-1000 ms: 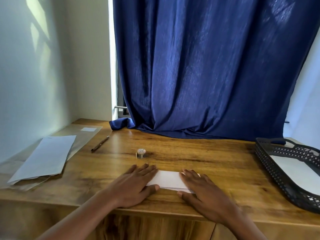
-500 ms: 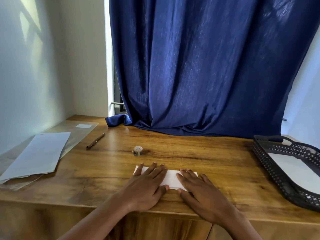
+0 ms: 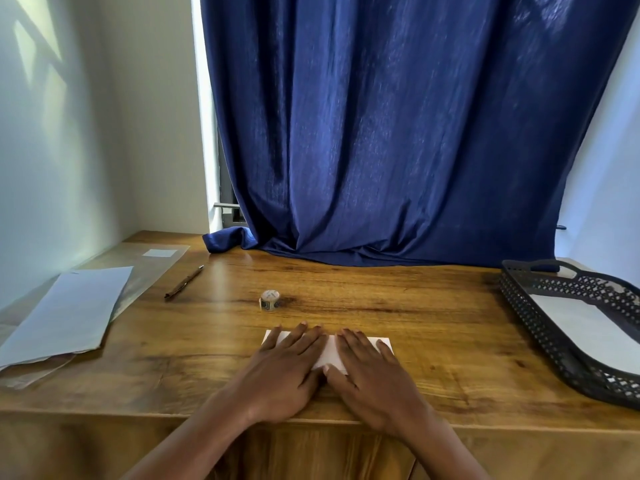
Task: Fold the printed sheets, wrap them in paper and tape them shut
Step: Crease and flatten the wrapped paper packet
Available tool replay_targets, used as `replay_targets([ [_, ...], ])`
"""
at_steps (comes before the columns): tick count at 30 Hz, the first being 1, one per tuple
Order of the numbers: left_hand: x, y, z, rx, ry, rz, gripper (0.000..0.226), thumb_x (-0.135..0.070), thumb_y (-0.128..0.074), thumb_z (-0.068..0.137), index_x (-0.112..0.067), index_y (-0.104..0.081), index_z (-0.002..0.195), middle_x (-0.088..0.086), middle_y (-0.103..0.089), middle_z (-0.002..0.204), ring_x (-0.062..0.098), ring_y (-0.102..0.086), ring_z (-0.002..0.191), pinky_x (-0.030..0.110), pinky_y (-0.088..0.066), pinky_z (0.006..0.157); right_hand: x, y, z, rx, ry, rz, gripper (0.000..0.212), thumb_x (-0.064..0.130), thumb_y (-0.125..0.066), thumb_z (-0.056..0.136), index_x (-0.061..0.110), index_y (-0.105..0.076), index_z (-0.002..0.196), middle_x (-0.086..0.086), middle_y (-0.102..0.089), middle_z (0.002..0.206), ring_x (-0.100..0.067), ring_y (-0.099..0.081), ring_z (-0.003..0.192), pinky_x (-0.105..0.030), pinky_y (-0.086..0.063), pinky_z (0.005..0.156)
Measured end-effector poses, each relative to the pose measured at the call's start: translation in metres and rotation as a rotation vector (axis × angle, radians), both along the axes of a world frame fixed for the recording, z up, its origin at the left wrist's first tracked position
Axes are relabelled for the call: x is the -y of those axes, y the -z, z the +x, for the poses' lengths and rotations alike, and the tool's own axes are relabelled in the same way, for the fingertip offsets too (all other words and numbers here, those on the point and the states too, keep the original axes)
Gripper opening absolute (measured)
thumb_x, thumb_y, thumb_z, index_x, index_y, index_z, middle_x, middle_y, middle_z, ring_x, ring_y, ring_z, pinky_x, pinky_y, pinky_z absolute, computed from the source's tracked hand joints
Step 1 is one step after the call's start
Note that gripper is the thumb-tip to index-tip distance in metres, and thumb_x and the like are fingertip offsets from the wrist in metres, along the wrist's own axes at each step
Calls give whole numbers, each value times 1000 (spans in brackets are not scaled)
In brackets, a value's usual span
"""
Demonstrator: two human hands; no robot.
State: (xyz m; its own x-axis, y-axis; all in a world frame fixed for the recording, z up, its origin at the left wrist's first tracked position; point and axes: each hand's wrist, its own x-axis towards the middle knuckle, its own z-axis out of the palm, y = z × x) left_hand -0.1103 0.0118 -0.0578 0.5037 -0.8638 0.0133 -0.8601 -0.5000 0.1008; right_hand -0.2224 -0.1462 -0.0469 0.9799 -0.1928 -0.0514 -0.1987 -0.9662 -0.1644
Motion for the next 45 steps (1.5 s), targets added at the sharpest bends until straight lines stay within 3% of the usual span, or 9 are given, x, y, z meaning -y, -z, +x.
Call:
replay_targets([
  [4,-4,2,4,-4,-145,20,76,-66,2,97,-29,7,163,-11,13,169,7,18,154,41,8,128,19,-3,-13,-12,82,-1,107,77,13,70,23,2,162,8,6,169,-8,7,155,-37,2,126],
  [10,-20,1,6,-49,-261,-15,99,-71,21,74,-31,6,162,-13,13,169,7,18,154,42,10,127,23,-8,-17,-27,94,3,108,78,13,70,23,-2,162,7,1,170,-9,3,155,-35,-3,126],
  [14,-20,1,5,-28,-251,-6,64,-56,-8,106,-29,7,163,-10,12,170,9,17,155,44,10,127,26,-17,-5,50,100,-66,75,65,-21,101,22,-11,162,3,-16,168,-15,-16,154,-39,-15,125],
  [19,-22,2,4,-22,-226,5,65,-54,-11,107,-27,6,164,-10,11,170,10,17,155,46,10,127,16,-30,18,18,15,-94,81,62,-44,98,24,-12,161,1,-24,165,-20,-26,149,-40,-28,118],
  [23,-23,-1,1,-30,-223,4,65,-54,-11,107,-27,7,163,-9,14,170,12,19,155,46,11,127,19,-41,34,-22,4,-71,76,67,-61,85,25,-44,146,-1,-48,147,-23,-47,130,-42,-43,103],
  [28,-23,-2,-1,-23,-238,-23,67,-55,-12,107,-26,10,163,-3,16,170,16,19,156,47,9,128,27,-55,43,-120,40,120,64,66,-82,62,32,-62,113,10,-65,111,-11,-61,95,-39,-57,83],
  [31,-23,-2,-2,-25,-245,-58,68,-55,-13,107,-26,14,162,-1,17,170,18,18,156,46,10,128,30,-59,44,-154,-41,234,47,59,-79,74,23,-71,103,2,-74,99,-18,-70,88,-39,-58,76],
  [40,-28,9,0,-52,-274,-315,73,-58,-15,106,-31,31,155,-8,16,169,10,8,157,36,3,129,36,-53,33,-115,8,787,37,38,-73,91,11,-71,116,-5,-77,109,-26,-74,100,-47,-58,94],
  [45,-27,4,-3,-110,-327,-420,77,-62,-17,105,-30,34,153,-10,18,164,4,1,155,30,-1,128,26,-38,29,174,218,1355,26,16,-67,94,11,-65,119,-9,-78,102,-28,-75,93,-42,-62,77],
])
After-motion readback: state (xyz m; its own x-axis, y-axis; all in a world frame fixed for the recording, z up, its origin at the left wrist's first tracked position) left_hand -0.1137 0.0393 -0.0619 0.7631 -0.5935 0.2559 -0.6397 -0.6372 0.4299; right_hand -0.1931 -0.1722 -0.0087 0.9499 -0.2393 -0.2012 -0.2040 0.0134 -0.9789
